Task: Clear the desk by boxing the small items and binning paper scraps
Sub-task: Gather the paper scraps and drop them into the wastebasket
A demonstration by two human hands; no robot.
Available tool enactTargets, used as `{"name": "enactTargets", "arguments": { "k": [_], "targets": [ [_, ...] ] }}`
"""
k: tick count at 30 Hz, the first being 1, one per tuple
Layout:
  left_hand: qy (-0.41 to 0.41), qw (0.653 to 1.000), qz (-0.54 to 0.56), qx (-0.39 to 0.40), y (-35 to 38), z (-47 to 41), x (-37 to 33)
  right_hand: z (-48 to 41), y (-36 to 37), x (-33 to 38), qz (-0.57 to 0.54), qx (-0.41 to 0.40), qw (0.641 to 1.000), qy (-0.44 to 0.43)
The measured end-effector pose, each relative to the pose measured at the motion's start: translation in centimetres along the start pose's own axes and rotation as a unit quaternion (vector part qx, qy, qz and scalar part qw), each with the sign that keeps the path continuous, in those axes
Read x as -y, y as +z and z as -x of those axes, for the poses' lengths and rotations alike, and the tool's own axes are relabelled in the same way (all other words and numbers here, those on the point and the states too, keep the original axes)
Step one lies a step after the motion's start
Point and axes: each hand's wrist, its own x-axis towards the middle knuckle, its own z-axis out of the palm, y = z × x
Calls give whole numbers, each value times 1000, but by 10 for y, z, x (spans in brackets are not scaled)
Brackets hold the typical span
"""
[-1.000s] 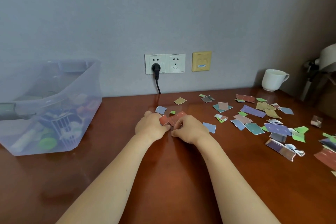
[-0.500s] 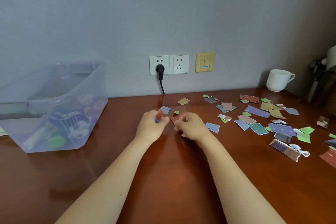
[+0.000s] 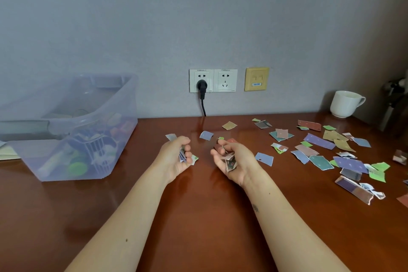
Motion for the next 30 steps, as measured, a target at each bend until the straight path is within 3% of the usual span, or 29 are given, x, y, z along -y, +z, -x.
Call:
{"name": "enactTargets", "arguments": {
  "k": [3,4,6,8,10,12,17,20,22,24,27,28,30],
  "targets": [
    [61,976,-208,-18,2,-2,3,-1,0,-1,8,2,1000,5],
    [110,942,-317,-29,3,-3,7,-1,0,-1,19,7,1000,5],
    [207,831,-513,-66,2,-4,13,-3,0,-2,42,23,999,1],
    [226,744,-620,-106,0,0,14,-5,0,-2,58,39,998,-4],
    [215,687,-681,-135,-4,1,14,-5,-1,-3,65,42,997,-10],
    [203,658,-710,-147,-6,0,16,-3,0,-3,74,31,997,-24],
    [173,657,-721,-138,-5,-3,17,3,1,0,93,8,993,-78],
    [186,645,-729,-134,-4,-2,18,4,0,1,81,6,994,-74],
    [203,657,-717,-115,-2,-2,19,3,-2,2,76,9,994,-75],
    [216,725,-650,-78,3,-3,20,1,-5,8,109,-11,989,-97],
    [178,884,-432,2,18,-7,22,-3,-12,17,265,-84,943,-184],
    [164,908,-386,10,23,-9,22,-6,-13,21,322,-104,915,-220],
    [166,904,-394,15,32,-18,23,-14,-14,27,436,-130,848,-271]
  ]
}}
